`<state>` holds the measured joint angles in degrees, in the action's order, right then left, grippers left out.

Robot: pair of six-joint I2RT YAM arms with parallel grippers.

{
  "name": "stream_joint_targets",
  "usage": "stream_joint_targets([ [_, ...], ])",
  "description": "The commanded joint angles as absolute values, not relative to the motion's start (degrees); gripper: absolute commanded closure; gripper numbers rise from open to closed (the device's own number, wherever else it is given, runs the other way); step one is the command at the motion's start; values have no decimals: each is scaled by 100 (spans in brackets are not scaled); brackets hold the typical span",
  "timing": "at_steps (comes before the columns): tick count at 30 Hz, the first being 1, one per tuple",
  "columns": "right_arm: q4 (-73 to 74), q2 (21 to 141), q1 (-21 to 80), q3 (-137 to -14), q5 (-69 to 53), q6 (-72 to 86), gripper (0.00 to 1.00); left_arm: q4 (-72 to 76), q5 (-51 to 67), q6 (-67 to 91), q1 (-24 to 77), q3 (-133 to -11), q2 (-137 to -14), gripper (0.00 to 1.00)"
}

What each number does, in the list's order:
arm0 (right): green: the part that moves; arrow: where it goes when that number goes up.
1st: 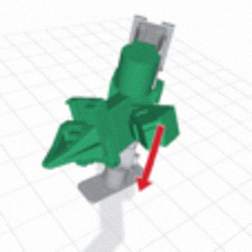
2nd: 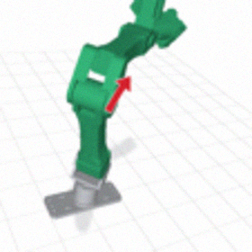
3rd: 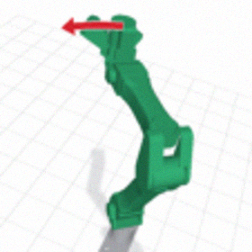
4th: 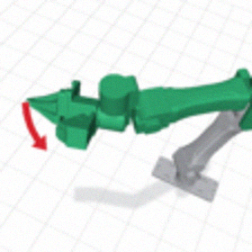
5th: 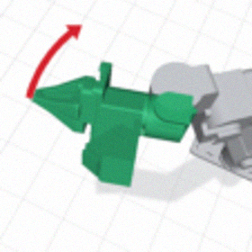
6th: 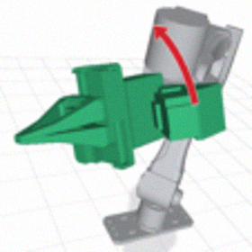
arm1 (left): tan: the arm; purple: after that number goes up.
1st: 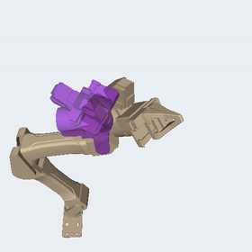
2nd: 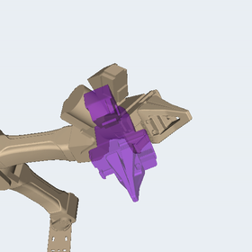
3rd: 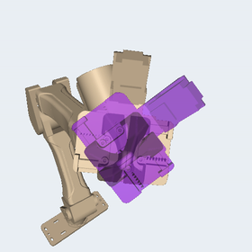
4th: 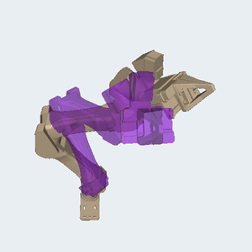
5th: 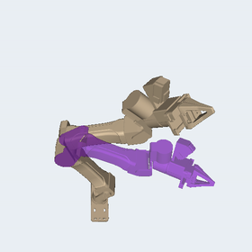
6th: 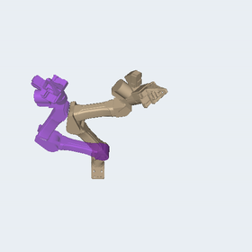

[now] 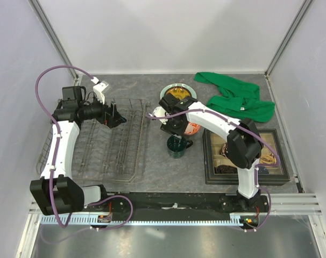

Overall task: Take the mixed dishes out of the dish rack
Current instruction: Place the cup at the center of the board, then reset both arms

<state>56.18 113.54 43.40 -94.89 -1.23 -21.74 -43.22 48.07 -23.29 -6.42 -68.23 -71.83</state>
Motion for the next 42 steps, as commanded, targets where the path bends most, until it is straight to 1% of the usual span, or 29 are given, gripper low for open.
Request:
stream_joint_targets([
  [1,5581,10776,4377,-9879,-35,-2066,50,-4289,4896,-2514,-677,-6847,-7040,2],
  [4,5572,10548,4377,-9940,-35,-2065,46,-4289,4904,-2505,-677,-6864,-7014,2],
  [8,5476,10127,4368,-9984,175,-2048,34,-4289,4930,-2531,-677,-6856,-6987,2],
  [10,5345,9976,4377,-9984,289,-2039,30,-4185,4887,-2549,-677,-6803,-6918,2],
  [11,5292,9828,4377,-9967,447,-2022,23,-4114,4843,-2514,-668,-6768,-6891,2],
  [13,5090,9686,4368,-9949,632,-2004,15,-3930,4711,-2391,-677,-6645,-6794,2],
  [14,5011,9555,4351,-9923,711,-1978,8,-3746,4659,-2338,-668,-6610,-6698,1],
  [17,4615,9265,4281,-9853,1019,-1864,2,-3342,4439,-2145,-677,-6469,-6522,1],
  [22,3596,8737,3912,-9502,1537,-1600,2,-2700,3868,-1697,-677,-6223,-6293,1],
  [29,2357,8043,2780,-8905,1792,-1056,2,-1838,3061,-829,-677,-5950,-6170,1],
  [30,1990,7964,2656,-8816,1828,-881,2,-1654,2989,-722,-677,-5889,-6187,1],
  [32,1637,7761,2479,-8536,2187,-774,2,-1530,2892,-572,-668,-5854,-6205,1],
  [35,1065,7533,2426,-8211,2696,-660,2,-1039,2638,-362,-677,-5635,-6126,1],
  [38,555,7313,2400,-7798,2882,-536,2,-432,2479,-290,-668,-5318,-6012,1],
  [42,-260,7146,2373,-7235,3199,-343,2,-387,2575,-422,-677,-5335,-6125,1],
])
